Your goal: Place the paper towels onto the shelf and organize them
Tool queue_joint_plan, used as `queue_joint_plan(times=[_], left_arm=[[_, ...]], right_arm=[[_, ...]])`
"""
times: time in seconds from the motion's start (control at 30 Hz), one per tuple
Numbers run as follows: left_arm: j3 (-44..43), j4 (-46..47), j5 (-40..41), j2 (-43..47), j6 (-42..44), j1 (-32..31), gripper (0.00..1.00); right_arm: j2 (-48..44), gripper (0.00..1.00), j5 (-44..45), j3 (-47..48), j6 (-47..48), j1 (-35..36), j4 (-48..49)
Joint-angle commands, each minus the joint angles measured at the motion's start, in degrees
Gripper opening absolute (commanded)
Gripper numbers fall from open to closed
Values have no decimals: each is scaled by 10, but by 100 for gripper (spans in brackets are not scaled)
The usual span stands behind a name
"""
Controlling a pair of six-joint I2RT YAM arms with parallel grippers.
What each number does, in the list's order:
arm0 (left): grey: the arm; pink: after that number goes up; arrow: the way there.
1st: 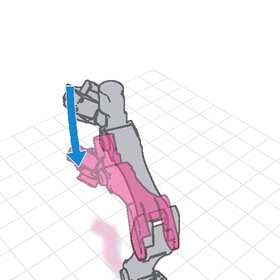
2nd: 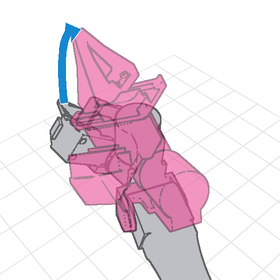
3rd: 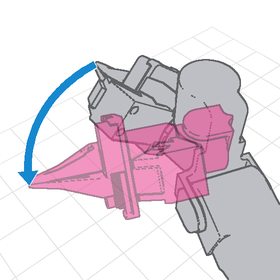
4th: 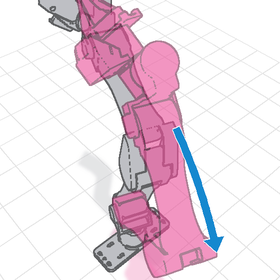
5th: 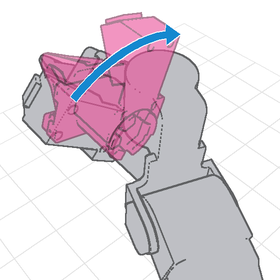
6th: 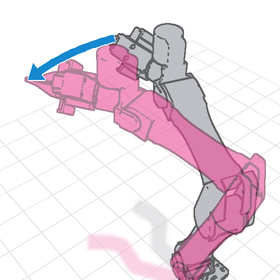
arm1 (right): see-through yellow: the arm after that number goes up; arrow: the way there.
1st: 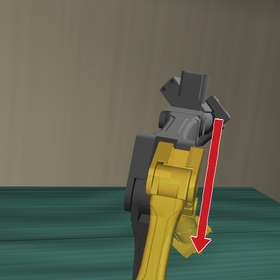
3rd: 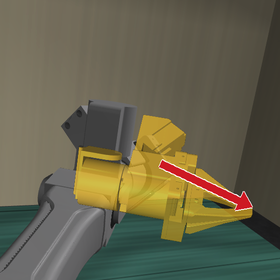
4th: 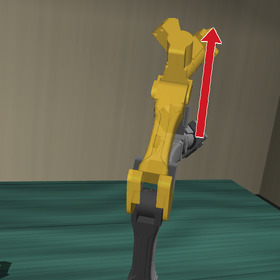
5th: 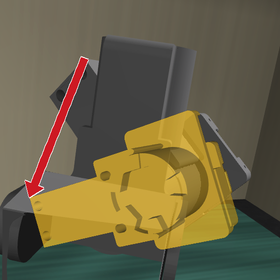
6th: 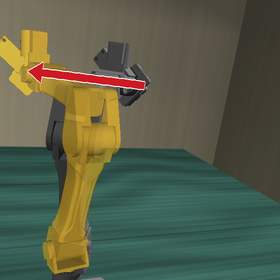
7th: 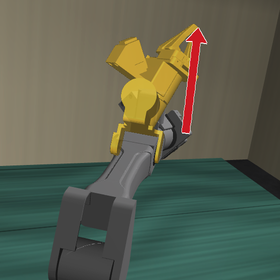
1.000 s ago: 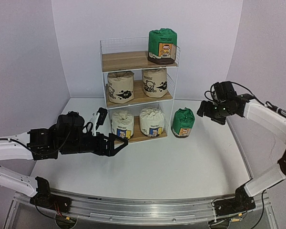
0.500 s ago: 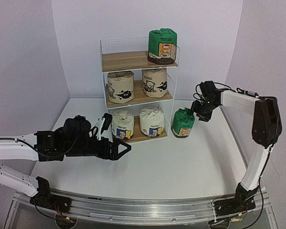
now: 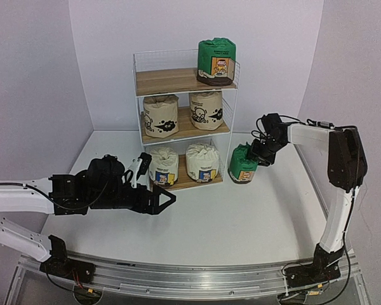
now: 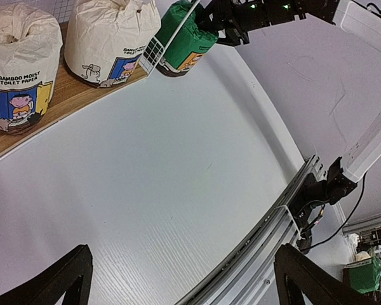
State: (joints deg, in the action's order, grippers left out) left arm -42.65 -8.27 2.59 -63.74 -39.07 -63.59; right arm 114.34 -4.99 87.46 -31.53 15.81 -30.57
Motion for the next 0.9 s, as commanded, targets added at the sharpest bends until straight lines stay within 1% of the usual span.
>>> queue_joint_plan(times=[0.0, 0.2, 0.3, 0.43, 0.57, 0.7, 0.87], left_arm=[[-18, 18, 0, -4, 1, 1, 100], [-27, 20, -2, -10, 16, 1, 100], [-32, 31, -26, -16, 45, 2, 100], [-42, 53, -90, -33, 103, 1, 100], [-71, 58, -141, -72, 153, 1, 100], [-105, 62, -182, -118, 196, 1, 100], [-142, 83, -242, -171, 240, 1, 100]], right_arm=[[9, 39, -3, -4, 7, 2, -18], [-28, 24, 15, -9, 15, 1, -38], [-53, 21, 5, -18, 26, 2, -58], [-98, 20, -45, -44, 49, 2, -91], [-171, 19, -90, -98, 74, 1, -139], [-272, 20, -167, -169, 95, 1, -169], [-354, 20, -328, -224, 163, 5, -211]])
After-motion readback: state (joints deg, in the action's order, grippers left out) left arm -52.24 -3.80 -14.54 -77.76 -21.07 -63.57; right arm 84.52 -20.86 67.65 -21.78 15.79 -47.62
